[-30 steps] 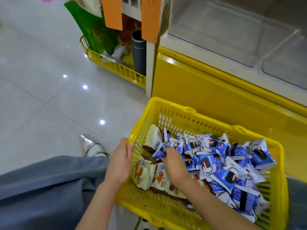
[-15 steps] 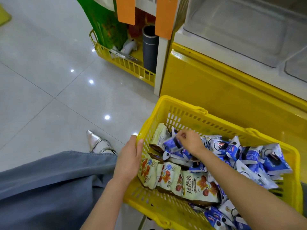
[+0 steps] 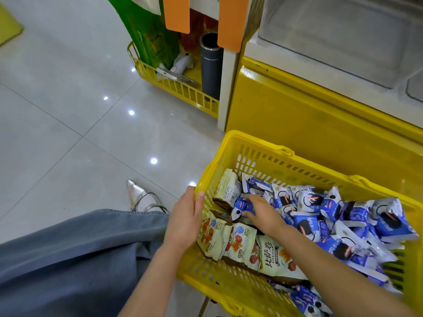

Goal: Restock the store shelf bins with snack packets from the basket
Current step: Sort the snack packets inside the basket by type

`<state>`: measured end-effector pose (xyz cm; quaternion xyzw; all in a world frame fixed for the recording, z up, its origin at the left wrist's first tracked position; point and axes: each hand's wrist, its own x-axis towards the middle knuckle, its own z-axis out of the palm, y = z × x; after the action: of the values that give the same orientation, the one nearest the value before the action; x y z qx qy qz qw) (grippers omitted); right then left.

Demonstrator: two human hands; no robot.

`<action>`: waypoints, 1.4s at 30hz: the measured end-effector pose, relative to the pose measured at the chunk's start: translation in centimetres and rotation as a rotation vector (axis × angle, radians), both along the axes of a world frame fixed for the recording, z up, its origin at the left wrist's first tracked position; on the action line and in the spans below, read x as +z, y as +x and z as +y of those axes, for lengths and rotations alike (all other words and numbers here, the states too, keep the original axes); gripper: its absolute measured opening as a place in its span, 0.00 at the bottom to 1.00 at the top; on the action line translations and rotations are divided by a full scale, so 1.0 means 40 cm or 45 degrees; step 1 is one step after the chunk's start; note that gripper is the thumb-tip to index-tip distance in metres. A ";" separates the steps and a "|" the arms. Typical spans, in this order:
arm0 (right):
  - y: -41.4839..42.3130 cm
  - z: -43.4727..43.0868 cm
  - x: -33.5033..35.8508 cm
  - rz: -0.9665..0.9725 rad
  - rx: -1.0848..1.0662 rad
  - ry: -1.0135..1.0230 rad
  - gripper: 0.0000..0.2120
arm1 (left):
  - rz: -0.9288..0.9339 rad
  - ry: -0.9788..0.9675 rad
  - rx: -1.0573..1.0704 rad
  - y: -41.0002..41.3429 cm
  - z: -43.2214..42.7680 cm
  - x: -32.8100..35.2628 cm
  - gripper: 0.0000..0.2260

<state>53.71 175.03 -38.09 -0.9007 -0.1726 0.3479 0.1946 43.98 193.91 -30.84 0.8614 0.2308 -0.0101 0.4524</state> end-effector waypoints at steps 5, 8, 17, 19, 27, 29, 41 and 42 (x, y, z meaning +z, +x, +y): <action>0.008 0.082 -0.025 -0.035 0.004 -0.255 0.17 | 0.012 -0.005 0.015 0.001 -0.003 0.003 0.15; 0.025 0.090 -0.013 -0.042 -0.014 -0.243 0.08 | 0.076 0.010 0.030 0.002 -0.008 0.014 0.16; 0.039 -0.016 0.245 -0.110 -0.117 0.448 0.06 | -0.083 -0.064 -0.254 0.047 -0.088 0.083 0.19; 0.036 -0.009 0.282 0.116 -0.250 0.646 0.07 | 0.024 -0.186 -0.371 0.048 -0.101 0.078 0.18; 0.083 -0.019 0.130 0.062 -0.122 0.300 0.09 | -0.014 -0.325 -0.059 0.036 -0.068 0.067 0.12; 0.081 -0.034 0.060 0.132 -0.004 0.101 0.19 | -0.011 -0.356 -0.016 0.041 -0.059 0.072 0.12; 0.092 -0.025 -0.046 -0.237 0.402 -0.484 0.46 | -0.006 -0.586 0.020 0.048 -0.037 0.074 0.12; 0.089 -0.024 -0.051 -0.281 0.377 -0.475 0.44 | -0.006 -0.587 0.018 0.047 -0.037 0.075 0.11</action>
<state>57.28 174.06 -40.12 -0.9184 -0.2555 0.2981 -0.0478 45.88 192.43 -27.84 0.7336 0.2273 -0.0574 0.6379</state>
